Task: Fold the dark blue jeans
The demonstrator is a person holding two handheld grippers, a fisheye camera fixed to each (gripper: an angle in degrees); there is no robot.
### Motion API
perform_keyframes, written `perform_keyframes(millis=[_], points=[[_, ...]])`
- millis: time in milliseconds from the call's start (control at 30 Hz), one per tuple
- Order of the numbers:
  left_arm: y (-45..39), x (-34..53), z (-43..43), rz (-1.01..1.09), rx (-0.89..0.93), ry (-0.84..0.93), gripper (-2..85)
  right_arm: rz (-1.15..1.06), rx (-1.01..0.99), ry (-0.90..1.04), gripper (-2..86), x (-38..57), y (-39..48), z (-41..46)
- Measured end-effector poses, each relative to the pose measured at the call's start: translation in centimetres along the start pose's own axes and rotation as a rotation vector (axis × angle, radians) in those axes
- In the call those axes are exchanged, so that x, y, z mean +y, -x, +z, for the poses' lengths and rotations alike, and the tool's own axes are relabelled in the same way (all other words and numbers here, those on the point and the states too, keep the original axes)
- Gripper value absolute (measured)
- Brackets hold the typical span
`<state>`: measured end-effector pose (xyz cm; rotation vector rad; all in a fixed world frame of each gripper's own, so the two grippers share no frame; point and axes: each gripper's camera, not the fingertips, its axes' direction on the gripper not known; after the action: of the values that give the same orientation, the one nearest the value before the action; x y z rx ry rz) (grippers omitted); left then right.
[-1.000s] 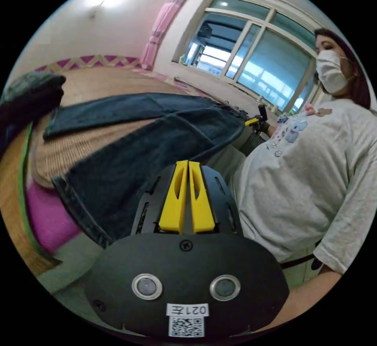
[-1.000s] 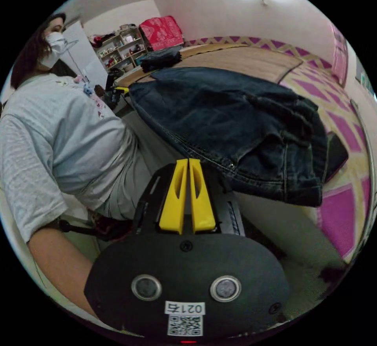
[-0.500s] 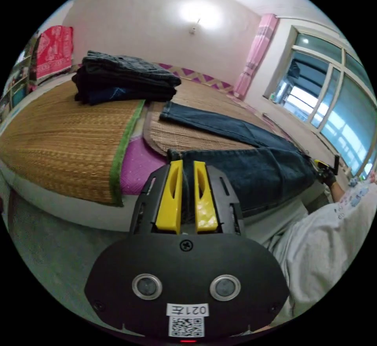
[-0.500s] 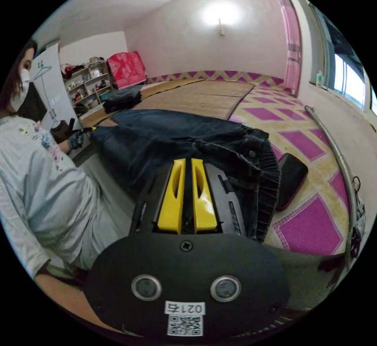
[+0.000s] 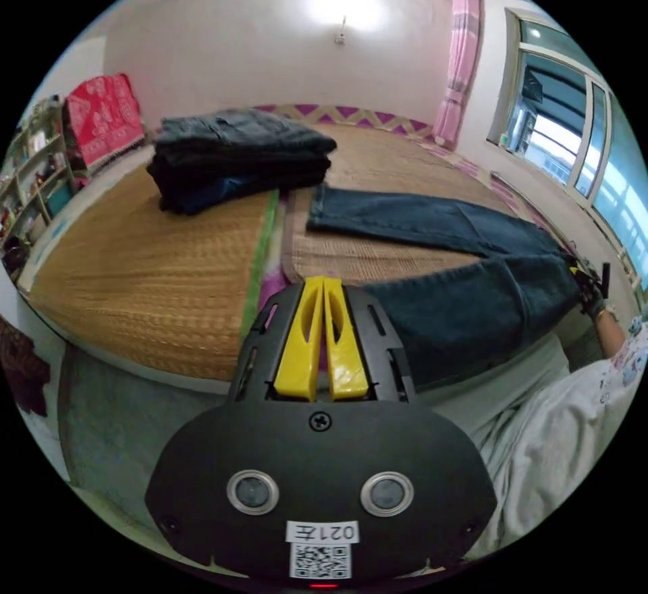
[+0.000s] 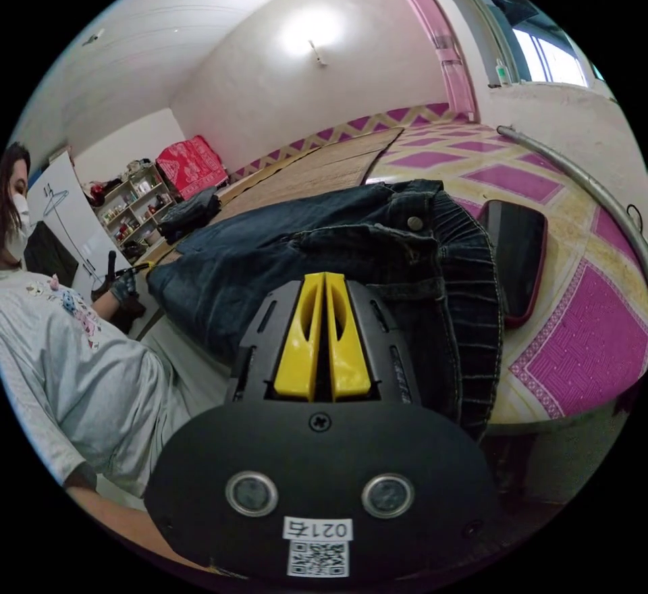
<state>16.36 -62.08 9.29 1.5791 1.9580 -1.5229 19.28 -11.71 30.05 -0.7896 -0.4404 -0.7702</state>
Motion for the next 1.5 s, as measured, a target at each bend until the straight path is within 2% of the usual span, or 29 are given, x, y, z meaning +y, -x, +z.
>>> perform_keyframes(millis=[100,233,367,600,667,767,900,933,967,1033,1200,1333,1400,1433,1500], points=[[1.4,-2.0,-2.3,-0.016,0.009,-0.086,-0.6,0.003,0.004,0.009,-0.6,0.2,0.1,0.0],[2.6,-1.9,-0.1,-0.004,0.267,0.061,2.4,0.005,0.01,0.009,-0.6,0.5,0.3,0.0],[2.6,1.1,0.5,-0.011,0.216,0.145,7.8,0.009,0.014,-0.011,-0.6,1.1,0.5,-0.2],[2.4,1.5,-2.1,-0.041,0.281,0.063,0.6,0.025,0.001,0.008,-0.6,1.2,0.7,0.0],[1.8,0.1,-4.8,-0.008,0.312,-0.007,-0.5,0.028,0.006,0.012,-0.6,1.2,0.9,0.1],[1.0,-2.3,-5.9,0.054,0.287,-0.011,-0.9,0.032,0.014,0.014,-0.6,1.3,1.1,0.2],[1.8,-3.3,-1.7,0.052,0.262,0.135,-0.9,0.042,0.008,0.008,-0.6,1.5,1.2,0.3],[2.7,-2.9,0.7,0.005,0.278,0.234,-0.9,0.042,0.008,0.007,-0.6,1.5,1.2,0.4],[3.6,-2.2,1.9,-0.044,0.323,0.255,-0.9,0.043,0.009,0.007,-0.6,1.5,1.3,0.4],[5.0,-1.7,1.6,-0.122,0.395,0.235,-0.9,0.045,0.01,0.009,-0.6,1.6,1.4,0.4],[4.5,-1.6,-0.7,-0.082,0.338,0.238,-0.9,0.055,-0.001,0.013,-0.6,1.6,1.4,0.6],[4.4,-2.7,-4.4,-0.023,0.35,0.111,-0.9,0.056,0.0,0.013,-0.6,1.7,1.5,0.6],[5.0,-2.4,-3.6,-0.06,0.354,0.154,-0.9,0.057,0.003,0.009,-0.6,1.7,1.6,0.6],[5.4,-1.7,-1.8,-0.072,0.332,0.262,-0.9,0.056,0.004,0.009,-0.6,1.7,1.7,0.6],[6.2,-0.6,-1.3,-0.105,0.369,0.23,-0.9,0.053,0.011,0.011,-0.6,1.7,1.9,0.5]])
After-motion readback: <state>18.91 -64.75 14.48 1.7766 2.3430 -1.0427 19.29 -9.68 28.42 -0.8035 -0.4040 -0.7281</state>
